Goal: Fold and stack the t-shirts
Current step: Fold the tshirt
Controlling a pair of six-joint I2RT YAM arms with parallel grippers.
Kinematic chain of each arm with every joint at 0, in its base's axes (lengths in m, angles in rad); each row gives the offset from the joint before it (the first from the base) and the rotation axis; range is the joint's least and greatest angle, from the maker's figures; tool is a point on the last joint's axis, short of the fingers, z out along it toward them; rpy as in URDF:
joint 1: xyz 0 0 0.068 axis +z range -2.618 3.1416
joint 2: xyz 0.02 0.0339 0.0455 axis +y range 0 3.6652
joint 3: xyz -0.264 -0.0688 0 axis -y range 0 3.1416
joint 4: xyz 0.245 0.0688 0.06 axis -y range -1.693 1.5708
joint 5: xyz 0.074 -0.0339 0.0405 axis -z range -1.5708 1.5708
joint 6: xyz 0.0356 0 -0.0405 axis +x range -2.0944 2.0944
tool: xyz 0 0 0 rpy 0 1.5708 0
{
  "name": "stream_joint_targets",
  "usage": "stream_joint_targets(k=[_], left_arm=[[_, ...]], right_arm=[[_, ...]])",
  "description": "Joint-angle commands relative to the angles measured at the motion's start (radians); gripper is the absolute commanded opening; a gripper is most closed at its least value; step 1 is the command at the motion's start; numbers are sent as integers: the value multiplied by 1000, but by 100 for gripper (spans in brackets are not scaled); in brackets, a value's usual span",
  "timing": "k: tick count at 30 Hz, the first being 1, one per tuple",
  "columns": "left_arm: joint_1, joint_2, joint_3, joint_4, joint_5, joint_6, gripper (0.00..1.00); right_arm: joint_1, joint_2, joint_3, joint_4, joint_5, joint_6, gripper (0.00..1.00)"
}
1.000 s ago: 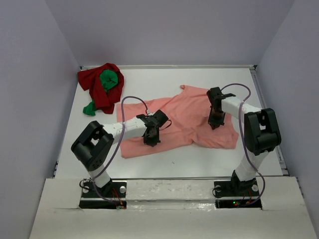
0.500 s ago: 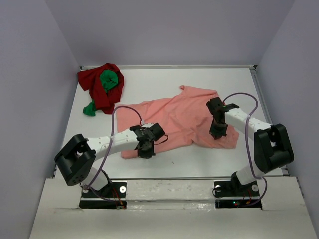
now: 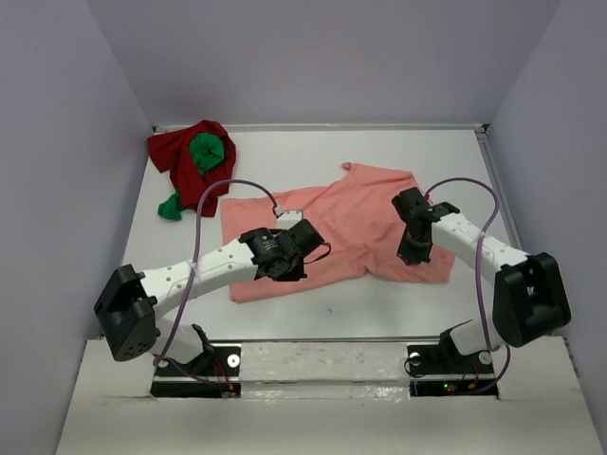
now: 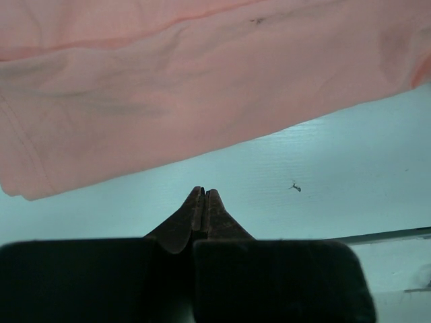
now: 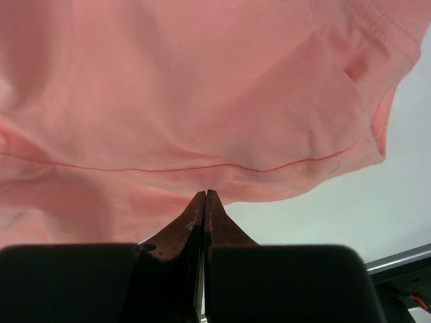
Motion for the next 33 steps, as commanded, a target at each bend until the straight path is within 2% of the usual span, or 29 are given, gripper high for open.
stream_joint_targets(k=[1,7,10,14,21,26,29,33], left_arm=[[-4,40,10,54,-24,52,0],[-1,83,22,123,16,104,0],[-1,74,31,132,18,117,0],[5,47,47,125,10,146,0],[25,-16,36,145,32,186,0],[34,-52,-5,154,33,195,0],[36,-62,-28,168,35,195,0],[37,-38,-62,200,52,194,0]], right_arm=[[14,29,-23,3,63,68,0],[14,136,18,-98,165,132,0],[14,216,61,-164,222,218,0],[14,316,124,-336,270,369,0],[14,362,165,-485,345,544,0],[14,388,219,-635,457,664,0],[14,402,244,-637,486,651,0],[83,345,336,-628,520,564,0]])
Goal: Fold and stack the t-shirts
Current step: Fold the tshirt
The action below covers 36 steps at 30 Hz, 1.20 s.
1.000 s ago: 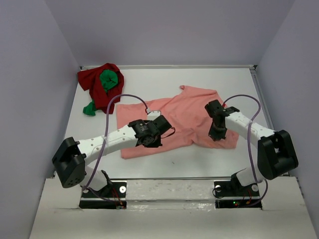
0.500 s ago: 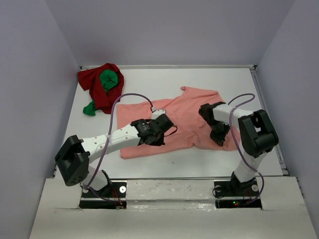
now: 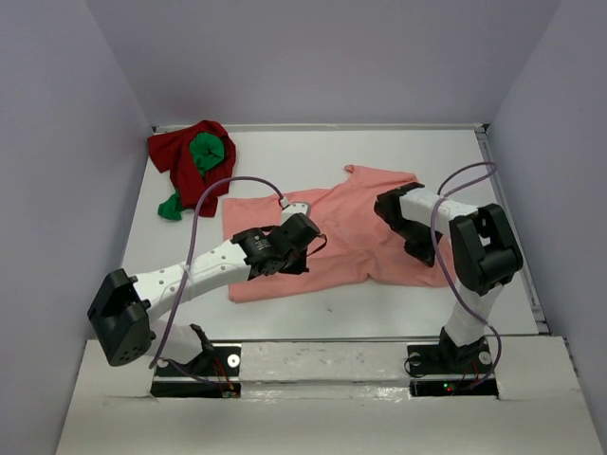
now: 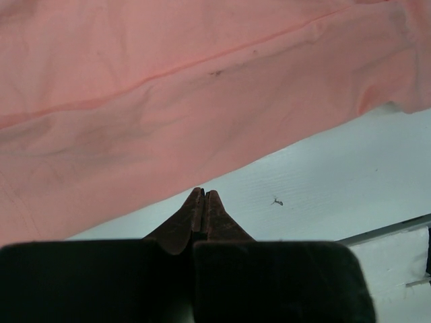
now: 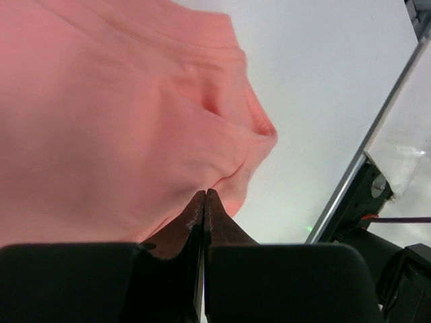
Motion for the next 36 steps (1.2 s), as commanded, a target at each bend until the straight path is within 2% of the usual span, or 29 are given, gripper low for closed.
stream_joint_targets(k=[1,3,4,5,6,11,15,22,27,29,33,36], left_arm=[[4,21,-36,47,20,17,0],[4,49,-36,62,29,17,0],[4,65,-38,73,32,17,0],[4,102,-38,93,35,17,0],[4,124,-26,96,32,14,0],[6,277,42,119,29,5,0],[7,358,100,117,26,8,0],[33,463,166,93,22,6,0],[38,526,192,-56,31,-81,0],[40,532,173,-79,51,-123,0],[43,494,46,-22,159,-169,0],[43,463,-8,-38,150,-212,0]], right_arm=[[85,-88,155,-170,139,-8,0],[110,-116,203,-111,141,-98,0],[119,-130,243,-83,118,-201,0],[119,-146,254,2,100,-264,0],[119,-189,261,61,43,-400,0],[119,-363,217,420,-179,-706,0],[119,-407,217,473,-267,-848,0],[119,-455,159,486,-233,-907,0],[119,-499,188,474,-178,-922,0],[119,-507,212,471,-166,-933,0],[119,-506,264,474,-160,-962,0],[119,-492,268,473,-153,-962,0]])
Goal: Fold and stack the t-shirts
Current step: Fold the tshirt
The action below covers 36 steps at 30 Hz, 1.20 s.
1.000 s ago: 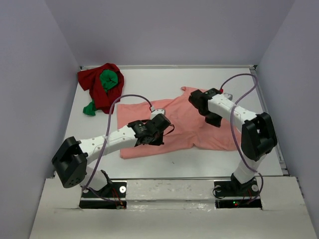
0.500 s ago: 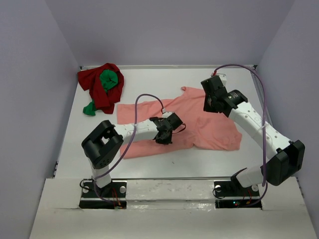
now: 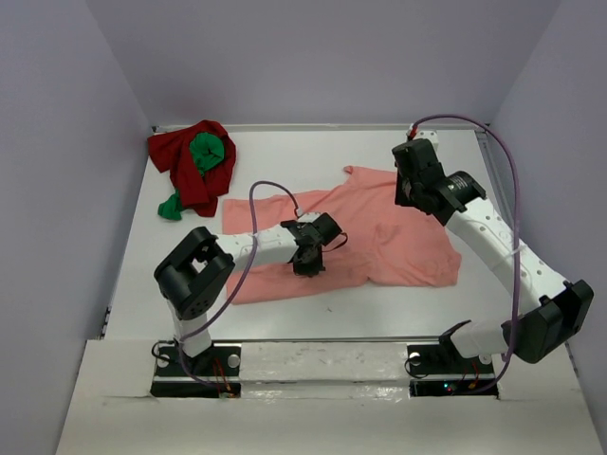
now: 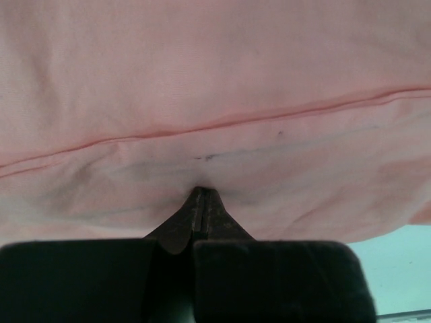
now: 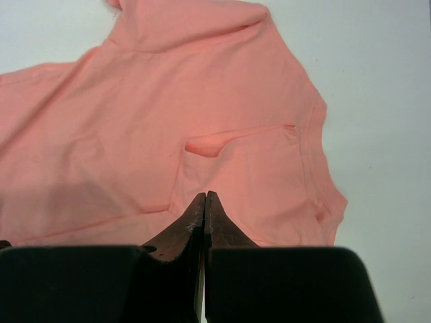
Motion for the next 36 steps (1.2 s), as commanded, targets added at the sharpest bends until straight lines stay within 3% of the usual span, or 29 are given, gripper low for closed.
stream_joint_targets(k=[1,7,12,18,22,24,27,32,36], left_arm=[[-7,-6,-124,-128,62,-90,0],[-3,-112,-253,-182,42,-175,0],[-1,-178,-261,-257,-15,-207,0],[-9,-204,-76,-412,-176,-193,0],[-9,-173,119,-482,-287,-134,0],[-9,-150,209,-496,-320,-92,0],[-7,-86,332,-501,-346,-26,0],[45,58,538,-467,-310,90,0],[121,158,681,-403,-230,196,0]], right_arm=[[-2,-3,37,27,27,-27,0],[-2,8,-3,26,-8,2,0],[-2,10,-44,52,-39,2,0],[-2,98,-37,55,-11,1,0],[-22,253,95,32,-23,4,17],[-67,305,163,9,-77,8,19],[-136,390,295,-7,-173,2,24],[-355,577,538,-74,-426,-5,31],[-426,692,638,-100,-473,-70,38]])
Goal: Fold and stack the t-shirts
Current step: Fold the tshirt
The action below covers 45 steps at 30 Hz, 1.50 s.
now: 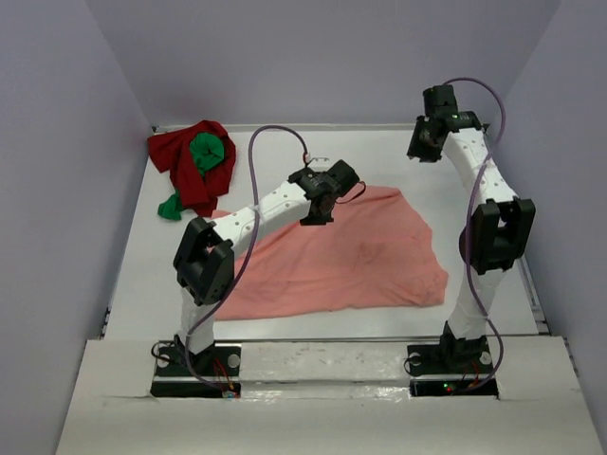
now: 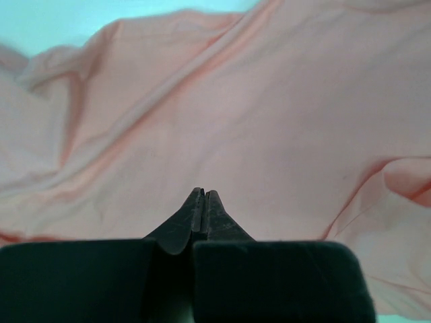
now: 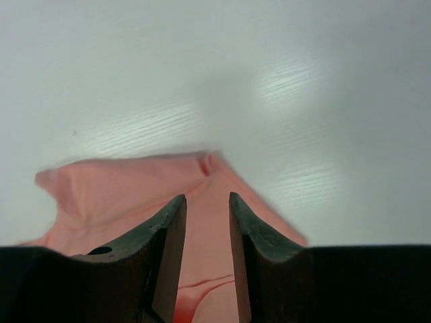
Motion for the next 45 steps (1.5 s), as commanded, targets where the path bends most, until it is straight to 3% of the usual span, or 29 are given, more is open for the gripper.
stream_joint_targets(k=[1,4,9,15,20,25,32,45], left_arm=[[122,86,173,38,94,157,0],[230,132,256,89,206,224,0],[398,97,272,198,397,306,0],[519,93,298,182,444,350,0],[535,35,267,192,442,379,0],[547,3,269,183,442,398,0],[576,-26,250,209,501,398,0],[607,-51,217,226,525,398,0]], right_arm=[[-71,168,132,-80,-147,-93,41],[-100,322,293,-175,-248,-110,41],[-109,376,338,-141,-299,-130,40],[-132,456,492,-179,-347,-141,38],[-142,474,513,-187,-394,-136,39],[-142,415,336,-101,-465,-129,42],[-142,431,277,-81,-471,-153,48],[-142,500,363,-110,-542,-141,44]])
